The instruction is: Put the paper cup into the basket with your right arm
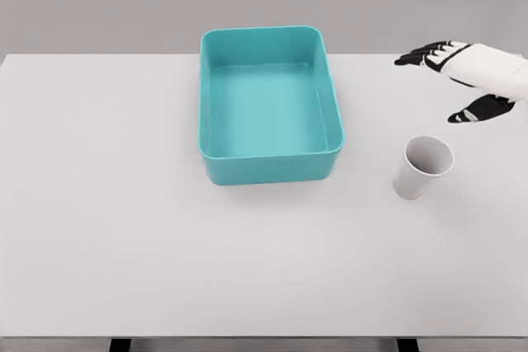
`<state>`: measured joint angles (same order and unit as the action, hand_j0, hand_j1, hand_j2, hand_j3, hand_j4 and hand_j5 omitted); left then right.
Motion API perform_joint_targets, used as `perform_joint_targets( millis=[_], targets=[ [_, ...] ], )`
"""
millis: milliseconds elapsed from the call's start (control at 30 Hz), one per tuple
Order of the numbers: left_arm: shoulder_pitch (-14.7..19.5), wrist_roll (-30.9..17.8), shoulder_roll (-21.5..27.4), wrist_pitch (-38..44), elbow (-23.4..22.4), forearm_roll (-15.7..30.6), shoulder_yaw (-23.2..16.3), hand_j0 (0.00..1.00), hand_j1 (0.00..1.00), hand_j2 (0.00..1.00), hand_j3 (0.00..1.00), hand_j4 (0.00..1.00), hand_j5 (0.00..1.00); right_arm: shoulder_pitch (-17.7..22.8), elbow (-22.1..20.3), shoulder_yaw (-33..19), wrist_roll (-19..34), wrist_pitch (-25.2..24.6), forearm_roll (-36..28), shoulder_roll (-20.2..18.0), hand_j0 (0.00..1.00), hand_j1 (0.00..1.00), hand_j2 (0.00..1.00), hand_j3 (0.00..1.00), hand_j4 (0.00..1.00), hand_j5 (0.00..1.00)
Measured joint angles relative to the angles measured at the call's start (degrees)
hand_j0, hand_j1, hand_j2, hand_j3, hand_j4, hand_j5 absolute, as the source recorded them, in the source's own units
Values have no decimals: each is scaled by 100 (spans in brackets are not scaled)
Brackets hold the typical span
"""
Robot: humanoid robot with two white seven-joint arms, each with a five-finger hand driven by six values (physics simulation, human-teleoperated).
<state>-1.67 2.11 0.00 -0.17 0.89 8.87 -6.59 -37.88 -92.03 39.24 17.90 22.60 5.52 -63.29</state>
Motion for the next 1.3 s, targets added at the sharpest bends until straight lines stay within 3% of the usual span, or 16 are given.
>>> perform_joint_targets(
  millis=[133,200,267,367,533,733,1000,1300],
  targets=[
    [0,0,0,0,0,1,0,100,100,100,100,100,100,79,57,-227,150,35,19,-23,100,100,100,100,100,100],
    [0,0,0,0,0,1,0,100,100,100,100,100,100,202,213,-479,640,84,-92,-49,100,100,100,100,100,100],
    [0,0,0,0,0,1,0,100,100,100,100,100,100,264,497,-723,1162,299,-613,-58,100,100,100,100,100,100],
    [0,0,0,0,0,1,1,100,100,100,100,100,100,500,1109,-907,1510,762,-1548,-60,100,100,100,100,100,100],
    [0,0,0,0,1,1,1,100,100,100,100,100,100,1063,1851,-984,1675,1006,-2416,-16,100,100,100,100,100,100],
    [0,0,0,0,0,1,0,100,100,100,100,100,100,1178,2403,-971,1707,986,-2798,426,100,100,100,100,100,100],
    [0,0,0,0,0,1,0,100,100,100,100,100,100,1301,2648,-959,1712,805,-2932,838,100,100,100,100,100,100],
    [0,0,0,0,0,1,0,100,100,100,100,100,100,1354,2609,-821,1712,759,-2946,910,100,100,100,100,100,100]
  ],
)
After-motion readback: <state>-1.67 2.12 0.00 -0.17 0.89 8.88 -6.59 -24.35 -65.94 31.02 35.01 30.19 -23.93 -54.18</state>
